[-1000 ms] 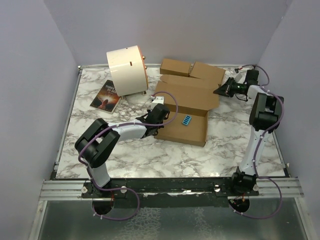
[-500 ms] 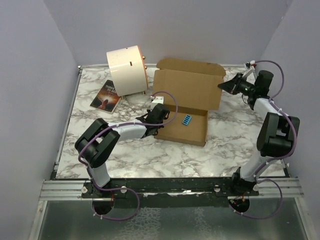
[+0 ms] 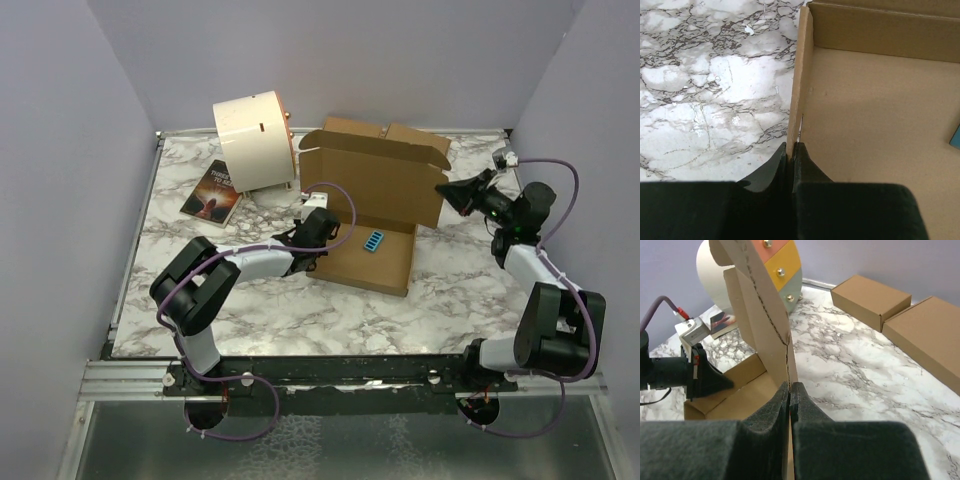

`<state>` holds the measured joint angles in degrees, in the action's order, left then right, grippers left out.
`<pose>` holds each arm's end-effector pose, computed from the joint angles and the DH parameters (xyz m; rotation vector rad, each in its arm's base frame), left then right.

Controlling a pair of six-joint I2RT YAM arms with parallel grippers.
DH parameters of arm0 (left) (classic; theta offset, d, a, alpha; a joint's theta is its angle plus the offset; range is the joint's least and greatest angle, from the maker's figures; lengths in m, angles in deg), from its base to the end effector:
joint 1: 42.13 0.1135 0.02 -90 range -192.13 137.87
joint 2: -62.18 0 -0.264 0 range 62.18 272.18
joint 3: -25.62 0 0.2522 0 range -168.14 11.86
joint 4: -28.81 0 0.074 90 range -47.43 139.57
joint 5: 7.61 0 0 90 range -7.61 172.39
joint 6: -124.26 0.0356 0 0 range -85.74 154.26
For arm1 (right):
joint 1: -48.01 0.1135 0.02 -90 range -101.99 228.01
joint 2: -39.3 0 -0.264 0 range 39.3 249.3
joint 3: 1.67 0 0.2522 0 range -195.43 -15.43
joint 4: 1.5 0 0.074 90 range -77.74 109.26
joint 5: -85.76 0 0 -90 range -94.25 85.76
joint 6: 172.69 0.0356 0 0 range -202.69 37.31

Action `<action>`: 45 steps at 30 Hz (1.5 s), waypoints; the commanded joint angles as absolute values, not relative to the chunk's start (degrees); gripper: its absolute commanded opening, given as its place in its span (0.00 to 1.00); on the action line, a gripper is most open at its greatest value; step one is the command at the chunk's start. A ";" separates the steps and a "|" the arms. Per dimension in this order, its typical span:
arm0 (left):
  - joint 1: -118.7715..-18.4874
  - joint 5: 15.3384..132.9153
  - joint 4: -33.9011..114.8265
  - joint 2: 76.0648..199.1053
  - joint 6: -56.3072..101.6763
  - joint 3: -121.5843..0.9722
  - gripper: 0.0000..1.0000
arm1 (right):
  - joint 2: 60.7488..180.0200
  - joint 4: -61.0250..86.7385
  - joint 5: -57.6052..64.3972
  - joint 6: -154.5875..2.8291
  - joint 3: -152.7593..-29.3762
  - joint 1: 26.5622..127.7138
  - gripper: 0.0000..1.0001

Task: Fold the paper box

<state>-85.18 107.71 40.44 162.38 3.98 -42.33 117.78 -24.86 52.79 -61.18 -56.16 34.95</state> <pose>0.2710 -0.2323 0.1652 0.0363 2.2529 -0.1660 0.2903 -0.0367 0.2686 -0.3139 1.6200 0.8935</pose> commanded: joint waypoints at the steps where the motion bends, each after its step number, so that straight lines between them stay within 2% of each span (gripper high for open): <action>1: -86.06 109.87 44.75 163.46 2.36 -40.20 0.00 | 116.78 -36.07 55.30 -60.63 -52.73 34.87 0.01; 6: -87.30 109.69 44.17 162.80 0.87 -40.09 0.04 | 113.88 -31.84 49.58 -70.10 -52.16 36.14 0.01; 8: -87.47 109.72 44.20 162.65 0.53 -40.12 0.09 | 113.45 -32.16 48.95 -71.59 -51.39 36.15 0.01; 17: -87.51 110.38 44.79 161.78 0.21 -39.82 0.20 | 113.13 -35.20 50.33 -72.35 -49.56 36.14 0.01; 45: -87.48 110.73 46.06 156.25 1.95 -41.62 0.34 | 112.83 -36.80 51.12 -74.97 -47.96 36.10 0.01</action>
